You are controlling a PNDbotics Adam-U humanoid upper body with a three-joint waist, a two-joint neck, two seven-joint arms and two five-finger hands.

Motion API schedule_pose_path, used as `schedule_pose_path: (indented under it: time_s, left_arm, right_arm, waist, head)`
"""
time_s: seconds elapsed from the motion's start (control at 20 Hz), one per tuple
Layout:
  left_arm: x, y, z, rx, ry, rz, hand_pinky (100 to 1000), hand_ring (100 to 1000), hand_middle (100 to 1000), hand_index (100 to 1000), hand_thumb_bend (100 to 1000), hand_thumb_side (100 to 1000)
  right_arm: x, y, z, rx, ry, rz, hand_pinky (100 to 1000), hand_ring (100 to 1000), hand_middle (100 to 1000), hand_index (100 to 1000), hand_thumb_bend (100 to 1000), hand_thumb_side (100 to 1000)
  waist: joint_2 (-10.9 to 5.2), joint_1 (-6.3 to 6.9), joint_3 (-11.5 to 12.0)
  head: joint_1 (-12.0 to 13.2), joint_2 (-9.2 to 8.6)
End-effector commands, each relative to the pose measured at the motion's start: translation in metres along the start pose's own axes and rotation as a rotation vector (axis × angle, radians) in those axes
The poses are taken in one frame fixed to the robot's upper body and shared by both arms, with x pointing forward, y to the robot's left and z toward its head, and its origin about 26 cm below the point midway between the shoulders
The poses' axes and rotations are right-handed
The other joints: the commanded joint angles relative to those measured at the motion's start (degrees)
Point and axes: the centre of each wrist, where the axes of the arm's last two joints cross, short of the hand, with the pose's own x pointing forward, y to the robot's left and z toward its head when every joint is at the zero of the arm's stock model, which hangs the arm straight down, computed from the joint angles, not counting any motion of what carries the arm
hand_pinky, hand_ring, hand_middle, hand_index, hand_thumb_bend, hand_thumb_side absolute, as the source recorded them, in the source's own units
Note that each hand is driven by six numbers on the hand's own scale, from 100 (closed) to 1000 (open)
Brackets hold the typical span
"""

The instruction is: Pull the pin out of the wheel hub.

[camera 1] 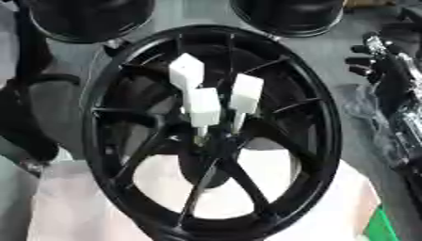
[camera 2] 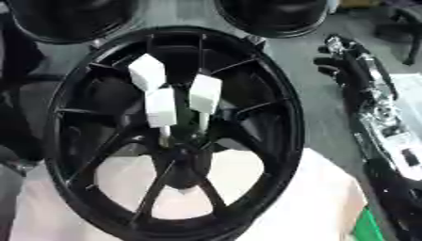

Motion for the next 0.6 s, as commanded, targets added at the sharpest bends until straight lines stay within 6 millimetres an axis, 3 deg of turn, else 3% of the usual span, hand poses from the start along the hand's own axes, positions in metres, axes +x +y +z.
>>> schedule_pose_path:
  time_s: [0.05,0.6]
  left_arm:
    - [0.0121,0.0022,-0.0041,-0.008,-0.044,-0.007,733,725,737,724,371,627]
    - [0.022,0.0027,-0.0093,-0.042,-0.075,-0.045,736,729,740,726,351,619]
  right_arm:
    - [0.0111,-0.0049,-0.0029,-0.005,-0.036,0.019,818,702,682,825,110,539]
    - [0.0105,-0.0051,-0.0026,-0.003,-0.036,0.024,818,703,683,826,107,543]
  waist:
    - [-0.76,0.01,-0.05]
    - [-0.66,0.13,0.0]
  head:
    - [-0.4,-0.48]
    - [-0.48,-0.31]
